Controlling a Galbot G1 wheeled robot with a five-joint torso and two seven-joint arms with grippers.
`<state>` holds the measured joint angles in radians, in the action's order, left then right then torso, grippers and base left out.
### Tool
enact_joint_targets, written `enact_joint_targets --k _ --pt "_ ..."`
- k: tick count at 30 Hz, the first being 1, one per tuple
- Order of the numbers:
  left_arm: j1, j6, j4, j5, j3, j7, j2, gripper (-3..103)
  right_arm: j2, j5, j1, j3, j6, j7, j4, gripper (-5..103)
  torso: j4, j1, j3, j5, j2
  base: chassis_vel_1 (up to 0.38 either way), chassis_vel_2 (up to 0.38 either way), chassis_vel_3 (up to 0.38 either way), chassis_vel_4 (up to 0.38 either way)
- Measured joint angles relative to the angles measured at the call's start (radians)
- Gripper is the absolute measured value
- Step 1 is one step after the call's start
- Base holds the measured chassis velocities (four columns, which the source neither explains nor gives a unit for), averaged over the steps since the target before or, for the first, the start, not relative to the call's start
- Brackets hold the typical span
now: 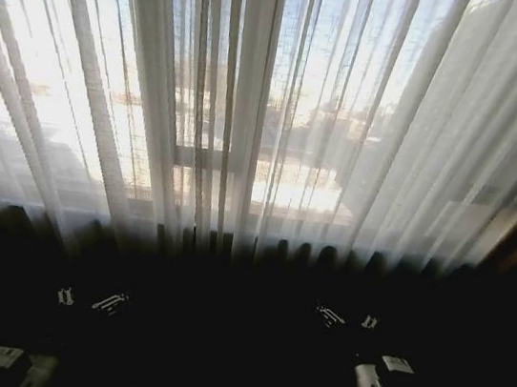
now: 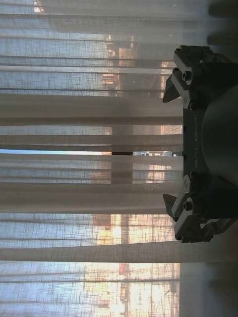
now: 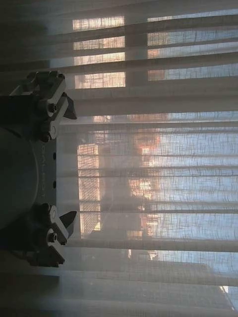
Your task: Open the curtains by pulling them apart, changing their state from closed to fully open.
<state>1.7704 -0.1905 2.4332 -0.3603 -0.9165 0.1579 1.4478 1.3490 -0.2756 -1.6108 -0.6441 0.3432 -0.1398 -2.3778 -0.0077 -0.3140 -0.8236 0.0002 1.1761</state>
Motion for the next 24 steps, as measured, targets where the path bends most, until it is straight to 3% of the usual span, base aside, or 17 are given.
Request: enact_joint_targets --k 24 --pt "0.010 0.002 0.012 0.001 -0.001 0.002 0.009 100 -0.003 -0.001 -0.006 -0.013 -0.002 0.021 -0.005 100 0.0000 0.000 0.000 0.0000 0.000 0.000 0.000 0.000 0.000"
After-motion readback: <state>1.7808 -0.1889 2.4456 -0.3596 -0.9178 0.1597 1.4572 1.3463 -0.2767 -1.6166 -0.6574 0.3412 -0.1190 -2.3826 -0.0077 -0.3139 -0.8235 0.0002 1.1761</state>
